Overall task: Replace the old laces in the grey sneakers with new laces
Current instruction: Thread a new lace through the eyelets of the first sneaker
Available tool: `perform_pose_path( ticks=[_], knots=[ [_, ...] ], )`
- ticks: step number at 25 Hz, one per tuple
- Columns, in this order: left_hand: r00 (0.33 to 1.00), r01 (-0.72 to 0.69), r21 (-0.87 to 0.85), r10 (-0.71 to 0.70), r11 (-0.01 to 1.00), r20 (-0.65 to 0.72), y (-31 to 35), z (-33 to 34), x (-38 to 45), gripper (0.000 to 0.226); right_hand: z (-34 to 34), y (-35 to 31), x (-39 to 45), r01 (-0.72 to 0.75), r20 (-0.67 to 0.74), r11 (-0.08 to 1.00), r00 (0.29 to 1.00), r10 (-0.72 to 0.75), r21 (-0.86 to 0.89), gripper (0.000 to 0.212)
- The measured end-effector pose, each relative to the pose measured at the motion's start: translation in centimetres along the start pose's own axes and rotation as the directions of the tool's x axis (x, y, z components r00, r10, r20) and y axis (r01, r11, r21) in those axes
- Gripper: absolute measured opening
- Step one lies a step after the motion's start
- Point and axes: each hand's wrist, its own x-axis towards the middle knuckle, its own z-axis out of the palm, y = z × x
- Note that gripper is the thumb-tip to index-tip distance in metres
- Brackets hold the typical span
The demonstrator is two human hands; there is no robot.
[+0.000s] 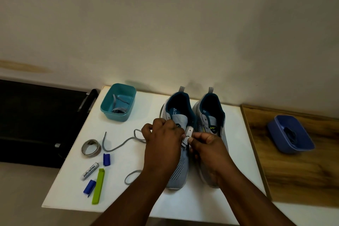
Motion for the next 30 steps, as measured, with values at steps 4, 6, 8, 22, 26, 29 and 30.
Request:
perform_pose_path(
  ticks=[4, 6, 8, 22, 26, 29, 30],
  knots=[
    [0.998, -0.018, 0.007, 0.017, 1.0, 0.055, 0.2, 0.0, 0.0, 0.018, 0.2, -0.1, 0.0, 0.044, 0.001, 0.998, 0.999, -0.044, -0.047, 0.016],
    [0.998, -0.018, 0.028, 0.017, 0.999, 0.062, 0.3, -0.1, 0.0, 0.017, 0.3, -0.2, -0.2, 0.103, -0.014, 0.986, 0.994, -0.106, -0.135, 0.02],
    [0.999, -0.025, 0.045, 0.023, 0.999, 0.039, 0.5, 0.0, 0.0, 0.015, 0.2, 0.0, 0.0, 0.167, -0.026, 0.945, 0.983, -0.182, -0.281, 0.023],
    [0.997, 0.023, 0.011, -0.024, 1.0, 0.076, 0.4, -0.4, 0.1, 0.02, -0.6, -0.8, 0.5, 0.324, 0.114, 0.747, 0.941, -0.319, -0.58, 0.023],
    [0.993, 0.001, 0.003, -0.001, 1.0, 0.122, 0.3, -0.9, 0.1, 0.025, -0.9, -0.7, 0.6, 0.344, 0.078, 0.687, 0.919, -0.387, -0.64, 0.018],
    [0.993, 0.007, -0.049, -0.001, 0.999, 0.12, -0.2, -1.5, 0.2, 0.035, -1.4, -1.4, 0.5, 0.351, 0.046, 0.571, 0.876, -0.479, -0.742, 0.017],
    [0.993, -0.002, -0.042, 0.007, 0.999, 0.121, -0.2, -1.7, 0.1, 0.042, -1.9, -1.9, 0.5, 0.333, -0.001, 0.54, 0.85, -0.527, -0.773, 0.018]
  ],
)
